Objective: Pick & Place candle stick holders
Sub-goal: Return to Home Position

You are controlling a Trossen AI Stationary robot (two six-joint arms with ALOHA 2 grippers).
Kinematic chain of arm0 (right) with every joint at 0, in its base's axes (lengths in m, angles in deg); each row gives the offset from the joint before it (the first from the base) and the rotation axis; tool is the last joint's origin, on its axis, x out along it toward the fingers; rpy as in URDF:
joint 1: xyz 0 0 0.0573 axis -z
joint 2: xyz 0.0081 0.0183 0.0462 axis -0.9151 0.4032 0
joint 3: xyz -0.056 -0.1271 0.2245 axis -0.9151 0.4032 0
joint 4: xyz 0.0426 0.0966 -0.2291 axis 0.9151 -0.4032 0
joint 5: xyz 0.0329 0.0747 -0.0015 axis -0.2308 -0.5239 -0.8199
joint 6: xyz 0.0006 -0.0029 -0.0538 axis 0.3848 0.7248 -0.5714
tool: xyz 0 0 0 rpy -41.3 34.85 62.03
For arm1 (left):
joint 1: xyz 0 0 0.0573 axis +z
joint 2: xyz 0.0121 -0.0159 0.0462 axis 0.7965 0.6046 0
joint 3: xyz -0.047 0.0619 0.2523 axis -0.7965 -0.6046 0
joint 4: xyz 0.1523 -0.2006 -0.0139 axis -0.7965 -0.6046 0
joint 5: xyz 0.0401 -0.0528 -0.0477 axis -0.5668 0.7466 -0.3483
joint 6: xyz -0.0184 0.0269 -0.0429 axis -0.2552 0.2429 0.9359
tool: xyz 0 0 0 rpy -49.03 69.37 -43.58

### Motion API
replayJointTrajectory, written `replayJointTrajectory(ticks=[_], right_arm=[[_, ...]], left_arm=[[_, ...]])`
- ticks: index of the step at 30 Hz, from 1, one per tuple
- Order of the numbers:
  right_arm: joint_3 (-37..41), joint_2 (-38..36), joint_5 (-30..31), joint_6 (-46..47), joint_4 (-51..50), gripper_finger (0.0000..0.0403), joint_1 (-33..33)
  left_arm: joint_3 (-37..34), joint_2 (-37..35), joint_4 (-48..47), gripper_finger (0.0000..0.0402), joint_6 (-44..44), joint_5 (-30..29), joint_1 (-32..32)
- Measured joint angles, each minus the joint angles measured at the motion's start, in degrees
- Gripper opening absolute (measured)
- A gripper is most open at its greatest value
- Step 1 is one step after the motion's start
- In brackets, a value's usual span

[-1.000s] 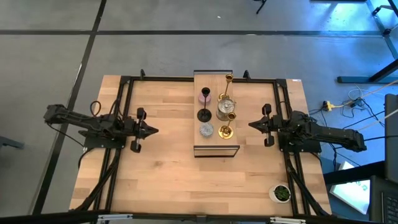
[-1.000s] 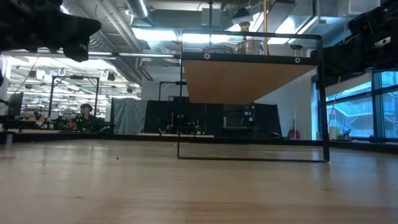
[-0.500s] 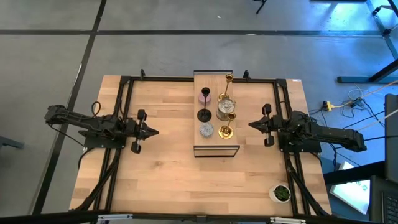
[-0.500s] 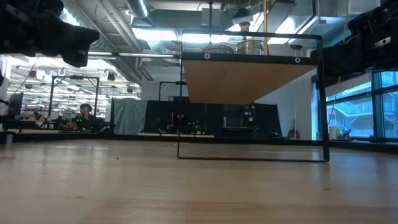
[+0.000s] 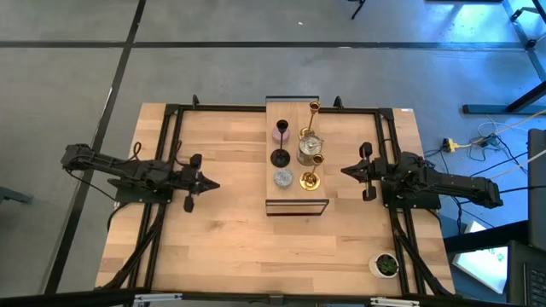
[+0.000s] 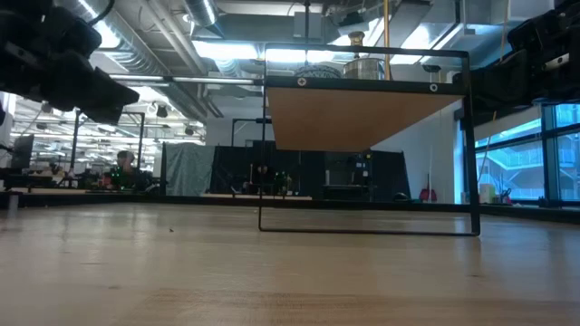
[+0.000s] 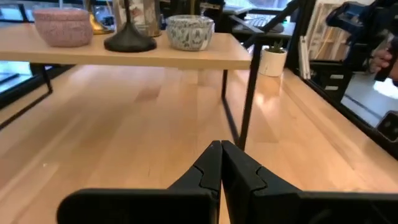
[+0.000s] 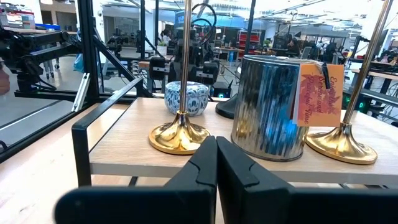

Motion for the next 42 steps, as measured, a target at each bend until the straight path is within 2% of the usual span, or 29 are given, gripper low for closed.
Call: replayJointTrajectory(ticks=[9,15,22,42], right_arm=[[0.0,0.0,0.0,0.0,-0.2,0.0001,0.0],[0.0,0.0,0.0,0.0,-0.4,0.0001,0.0],[0.0,0.0,0.0,0.0,-0.4,0.0001,0.0],[0.0,0.0,0.0,0.0,-0.4,0.0001,0.0]], left_arm=[[0.0,-0.4,0.0,0.0001,-1.9,-0.7,0.0],[0.0,-0.4,0.5,0.0001,-1.5,-4.3,0.0],[0.0,-0.3,0.4,0.0005,0.1,-2.6,0.0],[0.0,-0.3,0.4,0.0004,0.1,-2.4,0.0]])
